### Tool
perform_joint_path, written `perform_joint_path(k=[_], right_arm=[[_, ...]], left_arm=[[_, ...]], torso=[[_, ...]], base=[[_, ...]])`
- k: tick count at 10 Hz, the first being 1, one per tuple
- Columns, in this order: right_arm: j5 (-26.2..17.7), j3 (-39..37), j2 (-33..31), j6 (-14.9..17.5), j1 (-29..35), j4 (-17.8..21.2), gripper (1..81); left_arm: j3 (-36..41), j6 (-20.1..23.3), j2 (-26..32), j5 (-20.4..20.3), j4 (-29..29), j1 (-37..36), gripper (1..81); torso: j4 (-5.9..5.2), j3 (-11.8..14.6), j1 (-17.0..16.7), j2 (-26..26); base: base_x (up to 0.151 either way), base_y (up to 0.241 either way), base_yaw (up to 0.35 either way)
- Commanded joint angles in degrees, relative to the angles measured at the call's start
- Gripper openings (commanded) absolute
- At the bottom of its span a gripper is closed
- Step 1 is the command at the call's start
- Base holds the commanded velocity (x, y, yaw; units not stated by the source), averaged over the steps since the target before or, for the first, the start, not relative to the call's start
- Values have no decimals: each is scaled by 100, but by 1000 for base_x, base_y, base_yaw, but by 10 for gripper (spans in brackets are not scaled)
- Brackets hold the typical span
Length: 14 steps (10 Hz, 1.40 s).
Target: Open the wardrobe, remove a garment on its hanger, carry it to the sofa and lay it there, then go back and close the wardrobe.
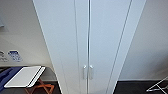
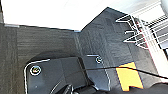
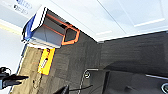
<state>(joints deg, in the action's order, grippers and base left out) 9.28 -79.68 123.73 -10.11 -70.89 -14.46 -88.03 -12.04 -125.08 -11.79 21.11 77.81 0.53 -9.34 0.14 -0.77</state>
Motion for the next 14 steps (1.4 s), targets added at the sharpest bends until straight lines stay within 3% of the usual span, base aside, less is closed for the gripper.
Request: perform_joint_path(k=[1, 3, 7, 9, 14], right_arm=[[-198, 1068, -838, -27, 1131, -180, 811], [-399, 1402, -918, -35, 1738, -145, 811], [-1182, 1922, -848, -88, 2995, -136, 811], [-1235, 1826, -672, -272, 3364, -128, 811], [-1842, 1378, 127, -975, 4561, -136, 811]], left_arm=[[1084, 27, 1001, 221, 350, -1060, 811], [1340, 0, 1194, 273, 271, -1579, 811], [1911, -114, 1353, 1353, 60, -2897, 811], [2053, -132, 1379, 1732, -213, -3547, 811], [1974, -132, 1063, 2673, -819, -4963, 811]], torso=[[0, 0, -2, 0], [0, 0, 0, 0], [0, -5, 5, 5], [0, -7, 7, 9], [0, -15, 15, 15]], base=[[0, 0, 0], [0, 0, 0], [0, 0, 0], [0, 0, 0], [0, 0, 0]])
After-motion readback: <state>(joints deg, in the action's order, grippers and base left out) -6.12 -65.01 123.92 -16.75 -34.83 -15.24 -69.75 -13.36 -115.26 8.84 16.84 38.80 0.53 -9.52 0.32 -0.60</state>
